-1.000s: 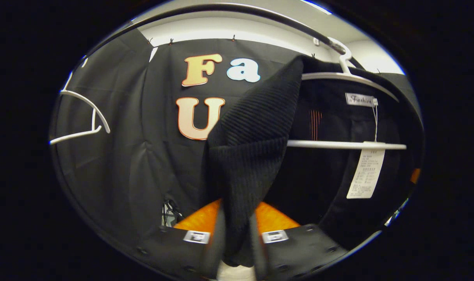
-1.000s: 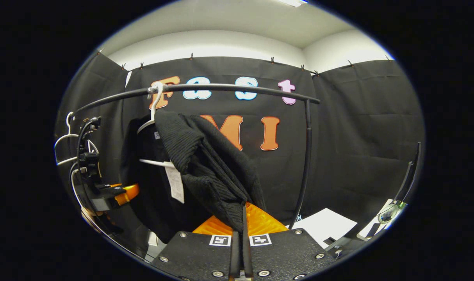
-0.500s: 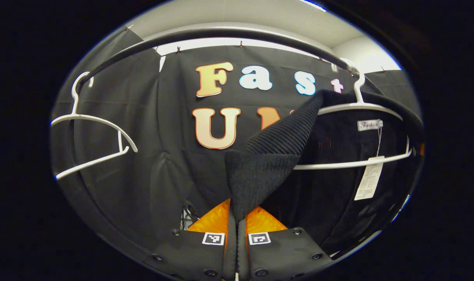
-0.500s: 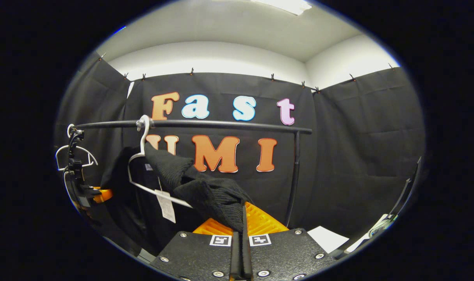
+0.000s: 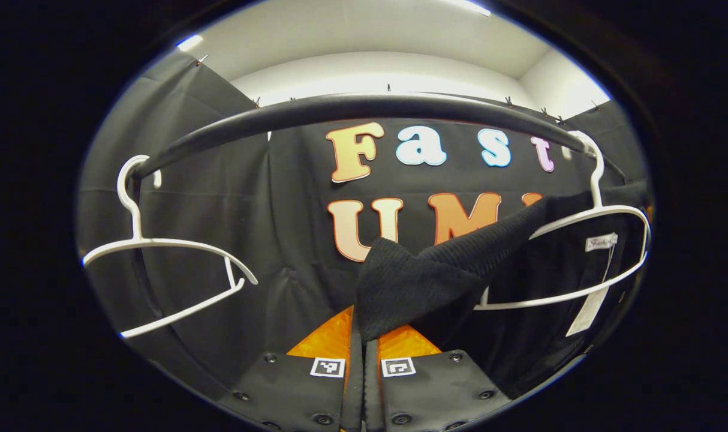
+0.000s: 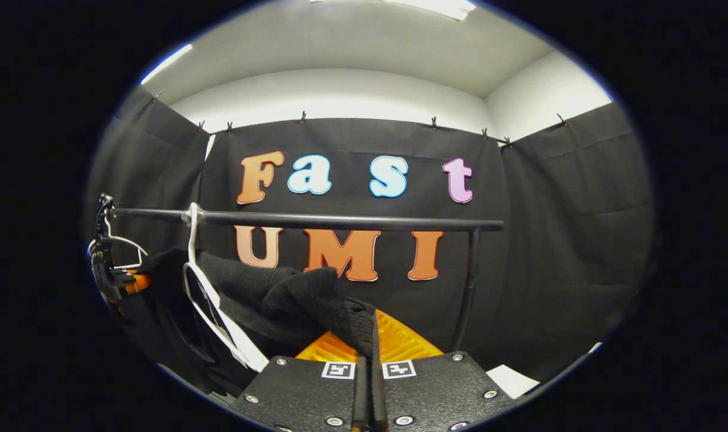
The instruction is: Grasp the clothes on the hanger with both hands and then place them into the laundry hamper below.
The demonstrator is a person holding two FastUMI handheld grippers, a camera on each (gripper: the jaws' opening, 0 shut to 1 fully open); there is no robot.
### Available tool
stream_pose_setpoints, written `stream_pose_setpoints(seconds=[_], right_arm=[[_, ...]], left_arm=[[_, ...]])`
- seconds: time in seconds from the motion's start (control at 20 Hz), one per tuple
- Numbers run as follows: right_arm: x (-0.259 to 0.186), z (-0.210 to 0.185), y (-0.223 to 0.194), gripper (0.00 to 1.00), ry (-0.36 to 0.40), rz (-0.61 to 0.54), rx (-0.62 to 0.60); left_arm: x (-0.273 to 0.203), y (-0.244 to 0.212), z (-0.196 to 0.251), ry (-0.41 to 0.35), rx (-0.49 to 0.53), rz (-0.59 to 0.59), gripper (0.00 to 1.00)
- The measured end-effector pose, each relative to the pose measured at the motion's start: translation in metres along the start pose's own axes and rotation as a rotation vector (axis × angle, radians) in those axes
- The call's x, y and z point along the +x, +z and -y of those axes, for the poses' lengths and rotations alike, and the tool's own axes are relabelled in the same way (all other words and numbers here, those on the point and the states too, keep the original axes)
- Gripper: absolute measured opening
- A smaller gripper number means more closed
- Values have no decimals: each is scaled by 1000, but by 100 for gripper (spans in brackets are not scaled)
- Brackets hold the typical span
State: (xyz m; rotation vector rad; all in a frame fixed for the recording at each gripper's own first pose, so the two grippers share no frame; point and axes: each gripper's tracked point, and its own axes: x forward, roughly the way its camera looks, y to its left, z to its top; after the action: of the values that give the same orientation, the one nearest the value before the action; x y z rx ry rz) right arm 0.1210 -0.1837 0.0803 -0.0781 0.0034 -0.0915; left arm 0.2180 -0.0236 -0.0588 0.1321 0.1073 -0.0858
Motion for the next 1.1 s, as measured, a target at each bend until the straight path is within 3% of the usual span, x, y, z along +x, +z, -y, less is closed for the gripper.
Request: stream_pose_setpoints(seconds=[0.35, 0.7, 0.9, 1.1], right_arm=[[40, -7, -24, 2, 134, 3, 50], [79, -15, -61, 2, 264, -11, 191], [89, -9, -94, 2, 288, -40, 272], [90, -1, -127, 2, 276, -66, 254]], left_arm=[[34, 0, -23, 61, 13, 23, 8], [58, -45, -32, 91, 37, -28, 8], [57, -78, -27, 66, -2, -69, 8], [35, -95, -17, 48, -16, -90, 8]])
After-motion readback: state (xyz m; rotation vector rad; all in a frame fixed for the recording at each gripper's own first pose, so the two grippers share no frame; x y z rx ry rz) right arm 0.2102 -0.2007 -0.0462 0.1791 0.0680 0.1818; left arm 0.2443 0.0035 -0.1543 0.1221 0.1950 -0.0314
